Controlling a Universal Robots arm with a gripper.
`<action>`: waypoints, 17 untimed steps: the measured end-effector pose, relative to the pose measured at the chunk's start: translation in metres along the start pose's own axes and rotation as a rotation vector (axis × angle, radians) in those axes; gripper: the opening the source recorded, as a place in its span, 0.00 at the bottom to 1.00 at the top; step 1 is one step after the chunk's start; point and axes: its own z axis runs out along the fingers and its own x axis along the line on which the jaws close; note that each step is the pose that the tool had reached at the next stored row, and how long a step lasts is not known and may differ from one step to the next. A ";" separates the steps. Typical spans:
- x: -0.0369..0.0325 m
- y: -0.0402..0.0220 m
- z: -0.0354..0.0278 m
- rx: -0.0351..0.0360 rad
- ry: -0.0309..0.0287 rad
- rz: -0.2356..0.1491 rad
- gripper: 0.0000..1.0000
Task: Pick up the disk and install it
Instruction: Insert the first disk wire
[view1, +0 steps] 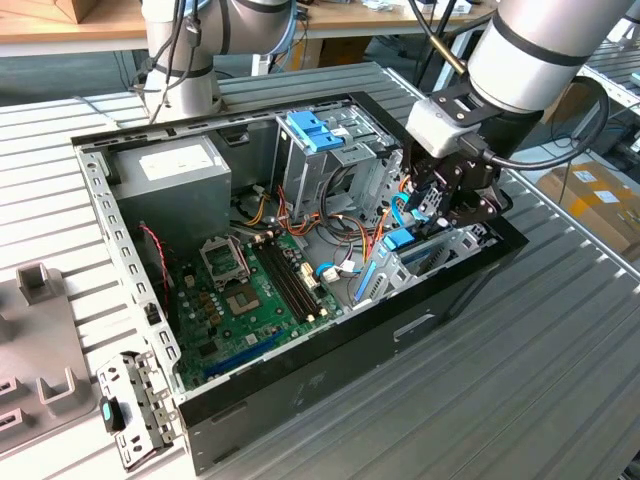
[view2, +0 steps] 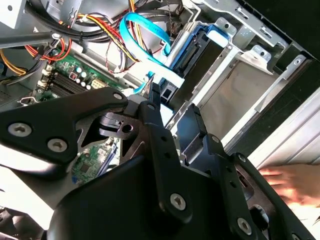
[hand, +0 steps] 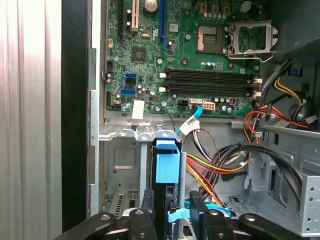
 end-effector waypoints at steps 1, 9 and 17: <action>0.0000 0.0000 0.0000 -0.0001 0.0000 0.000 0.42; 0.0003 -0.0110 0.0007 -0.0001 0.0004 0.006 0.42; -0.0012 -0.0177 0.0014 0.0012 0.0022 0.024 0.42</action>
